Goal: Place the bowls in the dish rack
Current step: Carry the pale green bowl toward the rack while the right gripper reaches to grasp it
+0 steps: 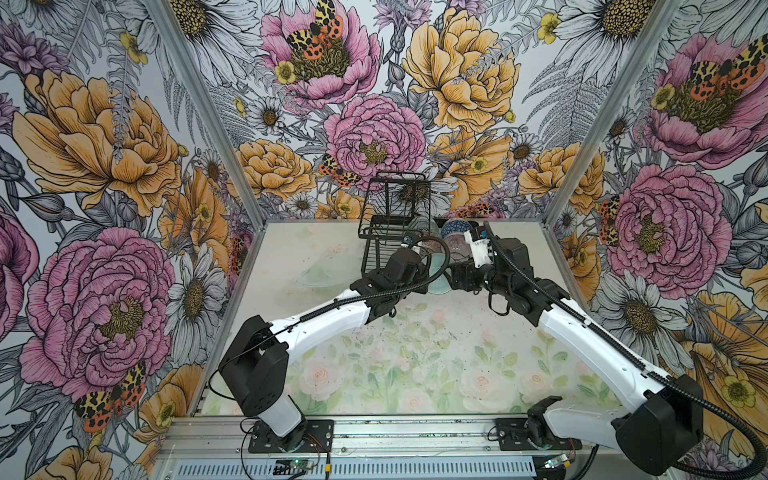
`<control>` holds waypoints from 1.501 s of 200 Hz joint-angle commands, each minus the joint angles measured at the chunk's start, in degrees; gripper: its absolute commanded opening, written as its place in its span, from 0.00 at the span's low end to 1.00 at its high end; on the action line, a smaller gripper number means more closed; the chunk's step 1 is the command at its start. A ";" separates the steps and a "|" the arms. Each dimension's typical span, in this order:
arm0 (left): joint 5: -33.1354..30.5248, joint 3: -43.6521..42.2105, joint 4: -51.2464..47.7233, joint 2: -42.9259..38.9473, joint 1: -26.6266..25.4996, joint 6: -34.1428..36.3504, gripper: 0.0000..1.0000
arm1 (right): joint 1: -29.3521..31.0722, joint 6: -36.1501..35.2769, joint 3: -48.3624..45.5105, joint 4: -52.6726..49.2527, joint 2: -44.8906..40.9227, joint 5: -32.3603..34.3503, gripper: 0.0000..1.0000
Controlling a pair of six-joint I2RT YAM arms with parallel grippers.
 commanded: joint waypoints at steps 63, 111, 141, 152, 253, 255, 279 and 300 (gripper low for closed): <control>-0.11 0.77 10.32 -1.37 0.11 -2.16 0.00 | 0.78 4.80 0.55 3.28 3.33 3.10 0.77; 1.13 -0.52 11.76 -1.80 0.04 -2.54 0.00 | 0.78 5.13 0.39 3.55 3.82 4.14 0.65; 3.93 -0.74 11.98 -1.62 0.09 -2.30 0.00 | 0.78 5.32 0.20 4.10 4.02 5.07 0.63; 4.50 -0.81 12.00 -1.61 0.02 -2.36 0.00 | 0.78 5.49 0.12 4.26 4.12 5.41 0.62; 5.46 -1.35 12.51 -2.24 -0.04 -1.96 0.00 | 0.78 5.65 -0.02 5.18 4.43 5.29 0.23; 5.52 -1.34 12.49 -2.27 -0.06 -1.99 0.00 | 0.78 5.59 -0.05 5.13 4.38 5.30 0.22; 5.52 -1.19 12.12 -2.17 0.05 -1.73 0.00 | 0.78 5.46 -0.15 5.19 4.15 5.62 0.12; 5.83 -0.82 11.14 -2.09 0.12 -1.13 0.00 | 0.78 5.28 -0.07 5.18 4.17 5.70 0.03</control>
